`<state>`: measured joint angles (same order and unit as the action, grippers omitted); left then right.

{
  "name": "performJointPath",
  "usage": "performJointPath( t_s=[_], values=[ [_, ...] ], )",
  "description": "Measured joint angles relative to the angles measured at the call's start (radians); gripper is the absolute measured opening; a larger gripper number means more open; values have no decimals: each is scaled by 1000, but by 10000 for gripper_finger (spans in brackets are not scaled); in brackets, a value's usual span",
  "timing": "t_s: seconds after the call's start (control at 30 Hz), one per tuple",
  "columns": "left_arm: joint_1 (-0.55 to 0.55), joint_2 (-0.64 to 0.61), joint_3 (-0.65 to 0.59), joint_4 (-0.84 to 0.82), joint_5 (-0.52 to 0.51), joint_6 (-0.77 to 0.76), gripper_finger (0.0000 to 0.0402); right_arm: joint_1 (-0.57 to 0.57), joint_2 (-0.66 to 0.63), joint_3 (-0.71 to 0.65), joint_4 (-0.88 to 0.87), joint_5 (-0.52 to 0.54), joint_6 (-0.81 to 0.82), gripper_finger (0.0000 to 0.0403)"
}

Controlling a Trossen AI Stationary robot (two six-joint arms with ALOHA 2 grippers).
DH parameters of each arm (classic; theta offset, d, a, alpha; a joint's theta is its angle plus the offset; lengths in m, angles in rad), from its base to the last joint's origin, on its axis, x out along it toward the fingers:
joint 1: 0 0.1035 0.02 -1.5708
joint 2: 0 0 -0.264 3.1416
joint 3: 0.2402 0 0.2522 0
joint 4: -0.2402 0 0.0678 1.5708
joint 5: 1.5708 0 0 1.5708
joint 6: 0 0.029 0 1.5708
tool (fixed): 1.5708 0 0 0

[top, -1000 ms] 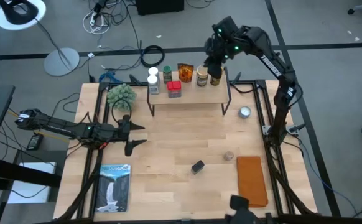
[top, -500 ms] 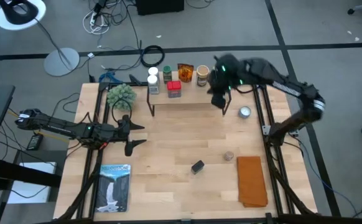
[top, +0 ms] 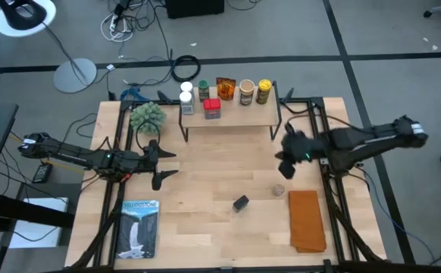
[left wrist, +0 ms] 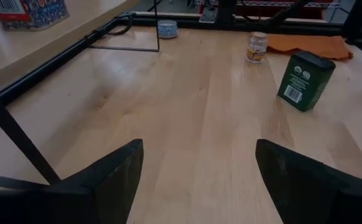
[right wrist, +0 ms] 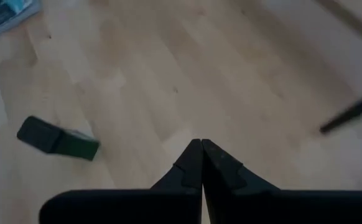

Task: Shelf spices
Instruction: Put the brown seasoning bottle on the shelf

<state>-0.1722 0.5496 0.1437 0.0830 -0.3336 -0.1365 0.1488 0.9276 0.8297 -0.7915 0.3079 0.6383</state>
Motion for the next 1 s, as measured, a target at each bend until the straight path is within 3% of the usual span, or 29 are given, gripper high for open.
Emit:
performJointPath(
  t_s=[0.17,0.33,0.53,0.87,1.0],
  values=[
    [0,0,0,4,-2,1,317,269,-22,-12,-150,198,339,1],
    [0,0,0,33,-1,1,317,482,59,-12,-243,287,621,0],
    [0,0,0,47,-1,1,317,628,214,-12,-353,225,959,2],
    [0,0,0,88,3,45,317,792,392,-12,-373,226,1286,10],
    [0,0,0,128,3,84,317,834,436,-12,-345,225,1362,32]
  ],
)
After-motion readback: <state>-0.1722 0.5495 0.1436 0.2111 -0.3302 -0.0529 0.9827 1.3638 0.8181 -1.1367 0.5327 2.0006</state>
